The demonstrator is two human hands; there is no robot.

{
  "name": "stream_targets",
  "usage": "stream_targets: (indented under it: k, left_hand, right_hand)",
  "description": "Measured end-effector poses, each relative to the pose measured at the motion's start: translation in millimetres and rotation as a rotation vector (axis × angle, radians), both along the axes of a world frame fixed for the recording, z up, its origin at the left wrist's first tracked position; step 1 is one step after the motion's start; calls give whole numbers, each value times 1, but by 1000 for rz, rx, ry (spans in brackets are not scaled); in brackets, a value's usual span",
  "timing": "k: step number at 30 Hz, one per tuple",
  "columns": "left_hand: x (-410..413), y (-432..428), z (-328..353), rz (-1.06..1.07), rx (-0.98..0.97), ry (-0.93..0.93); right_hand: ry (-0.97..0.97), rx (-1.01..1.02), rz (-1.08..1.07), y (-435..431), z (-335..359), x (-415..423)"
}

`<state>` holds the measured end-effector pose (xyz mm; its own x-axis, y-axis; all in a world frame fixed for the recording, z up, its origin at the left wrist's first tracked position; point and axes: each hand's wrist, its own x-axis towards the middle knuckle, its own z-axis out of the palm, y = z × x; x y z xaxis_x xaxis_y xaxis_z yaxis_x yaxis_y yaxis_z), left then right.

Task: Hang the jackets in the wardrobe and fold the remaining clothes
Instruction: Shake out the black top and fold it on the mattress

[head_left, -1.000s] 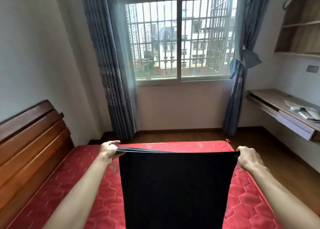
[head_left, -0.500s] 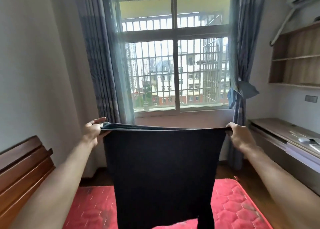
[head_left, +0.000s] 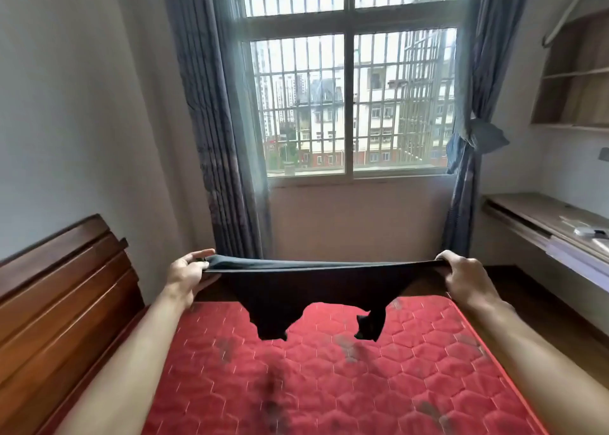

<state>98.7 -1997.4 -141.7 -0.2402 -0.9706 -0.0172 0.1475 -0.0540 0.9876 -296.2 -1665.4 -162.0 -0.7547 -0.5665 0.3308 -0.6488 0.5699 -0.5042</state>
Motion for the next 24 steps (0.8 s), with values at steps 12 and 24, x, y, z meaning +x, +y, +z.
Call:
stream_targets:
  k: [12,24]
  left_hand:
    - [103,118,-453,-26,333,-461]
    - [207,288,-711,-105,418,-796]
  right_hand:
    - [-249,425,-73,110,-391,103]
    - [-431,517,-197,256,-646,224]
